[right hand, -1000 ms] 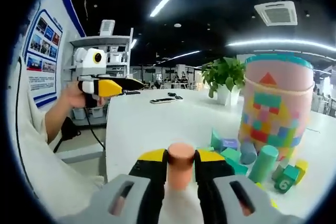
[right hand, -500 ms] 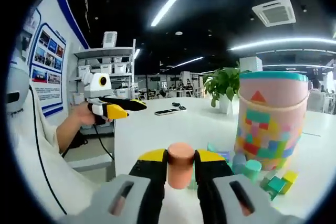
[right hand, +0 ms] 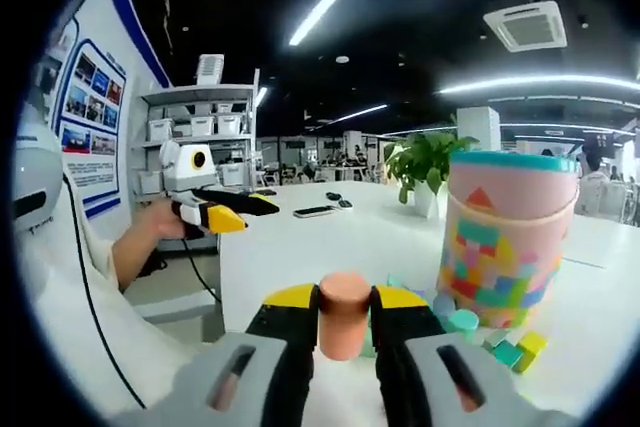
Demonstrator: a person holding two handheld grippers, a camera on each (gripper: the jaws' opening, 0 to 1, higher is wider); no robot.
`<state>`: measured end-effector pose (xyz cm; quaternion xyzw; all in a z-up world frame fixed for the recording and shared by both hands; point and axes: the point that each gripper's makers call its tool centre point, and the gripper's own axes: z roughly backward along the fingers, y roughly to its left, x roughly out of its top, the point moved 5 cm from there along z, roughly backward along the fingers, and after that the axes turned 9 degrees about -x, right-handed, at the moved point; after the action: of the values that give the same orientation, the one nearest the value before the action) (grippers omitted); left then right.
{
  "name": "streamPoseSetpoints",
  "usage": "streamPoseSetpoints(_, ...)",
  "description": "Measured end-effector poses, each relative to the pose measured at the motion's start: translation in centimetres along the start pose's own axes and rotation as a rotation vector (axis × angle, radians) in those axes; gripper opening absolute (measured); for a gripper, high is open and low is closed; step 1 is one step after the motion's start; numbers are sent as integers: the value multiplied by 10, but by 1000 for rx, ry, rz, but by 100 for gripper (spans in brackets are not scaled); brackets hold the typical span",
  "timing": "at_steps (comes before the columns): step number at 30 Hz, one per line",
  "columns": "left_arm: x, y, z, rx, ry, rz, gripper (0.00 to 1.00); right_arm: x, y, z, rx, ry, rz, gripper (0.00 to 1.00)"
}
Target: Arrange the toys in the designated storage area by placing each visible toy with the group until no toy remains scattered across the table.
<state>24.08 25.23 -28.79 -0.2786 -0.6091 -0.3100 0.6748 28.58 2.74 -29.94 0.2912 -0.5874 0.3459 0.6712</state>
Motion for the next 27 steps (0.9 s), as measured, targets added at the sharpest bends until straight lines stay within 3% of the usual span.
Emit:
streamPoseSetpoints(14,-1,0,0,0,1,5,42,9,-4,4,-23,-7,-13,20)
streamPoseSetpoints(27,-2,0,-1,-1,5,5,42,33,-17,15,-17,-56,-26,20)
